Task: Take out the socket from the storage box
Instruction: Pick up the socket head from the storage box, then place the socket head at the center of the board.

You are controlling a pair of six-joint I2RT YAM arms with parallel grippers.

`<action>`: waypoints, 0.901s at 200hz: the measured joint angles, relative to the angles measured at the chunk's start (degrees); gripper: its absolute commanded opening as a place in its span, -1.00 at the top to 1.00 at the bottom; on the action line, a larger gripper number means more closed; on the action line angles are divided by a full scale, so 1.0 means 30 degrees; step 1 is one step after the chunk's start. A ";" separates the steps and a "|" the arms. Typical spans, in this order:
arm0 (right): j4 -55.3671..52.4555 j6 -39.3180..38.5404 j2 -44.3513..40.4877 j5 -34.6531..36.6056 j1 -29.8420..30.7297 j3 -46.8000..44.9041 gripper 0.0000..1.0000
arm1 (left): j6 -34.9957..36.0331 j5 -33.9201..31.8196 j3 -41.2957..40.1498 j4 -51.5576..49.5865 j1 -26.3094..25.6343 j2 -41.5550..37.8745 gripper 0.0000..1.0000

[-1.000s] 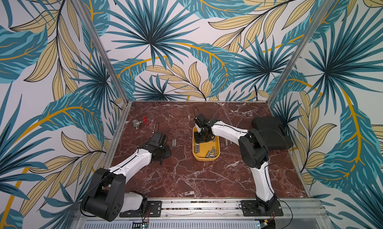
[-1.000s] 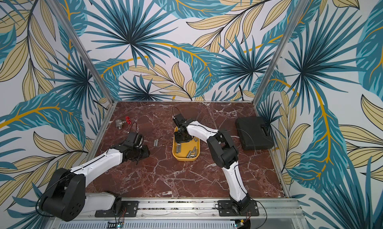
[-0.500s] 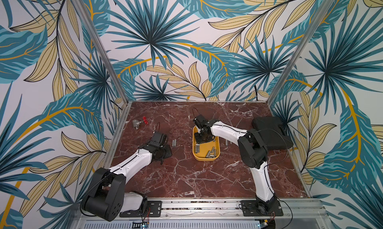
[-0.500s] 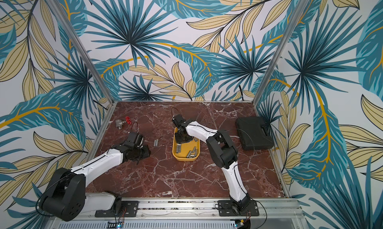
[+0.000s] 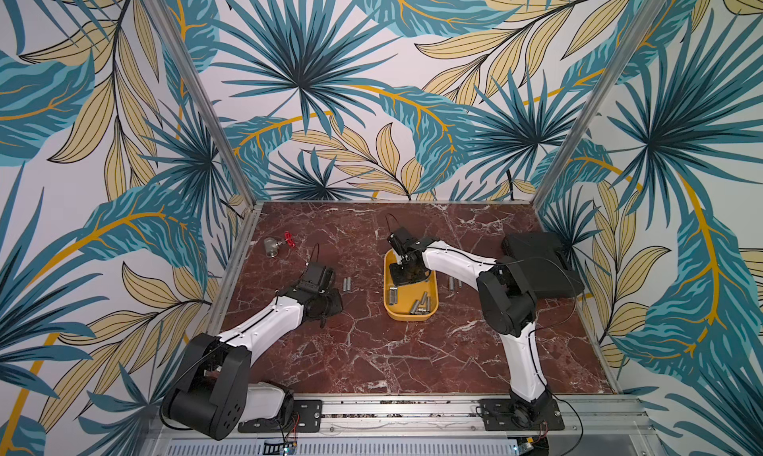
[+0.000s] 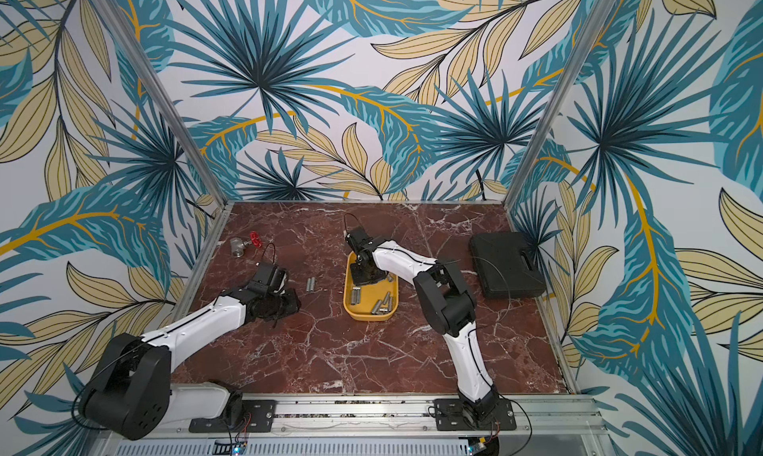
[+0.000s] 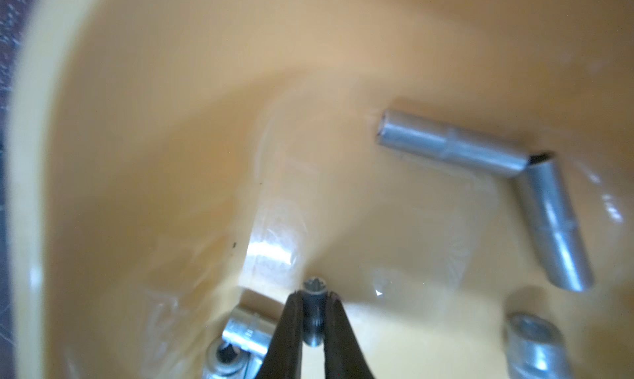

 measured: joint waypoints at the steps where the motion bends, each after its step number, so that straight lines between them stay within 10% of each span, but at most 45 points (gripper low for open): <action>1: 0.0000 0.0000 -0.0044 -0.0022 -0.0036 -0.0029 0.77 | 0.0000 0.0000 0.0000 0.0000 0.0000 0.0000 0.29; 86: 0.0721 -0.0146 -0.6710 -0.0153 -0.4160 -0.3279 0.77 | -0.0284 -0.0168 0.0000 -0.0102 -0.0313 0.0000 0.29; 180: 0.1596 -0.0131 -0.4575 -0.0240 -0.5115 -0.6368 0.75 | -0.0364 -0.0291 0.0000 -0.0124 -0.0576 0.0015 0.29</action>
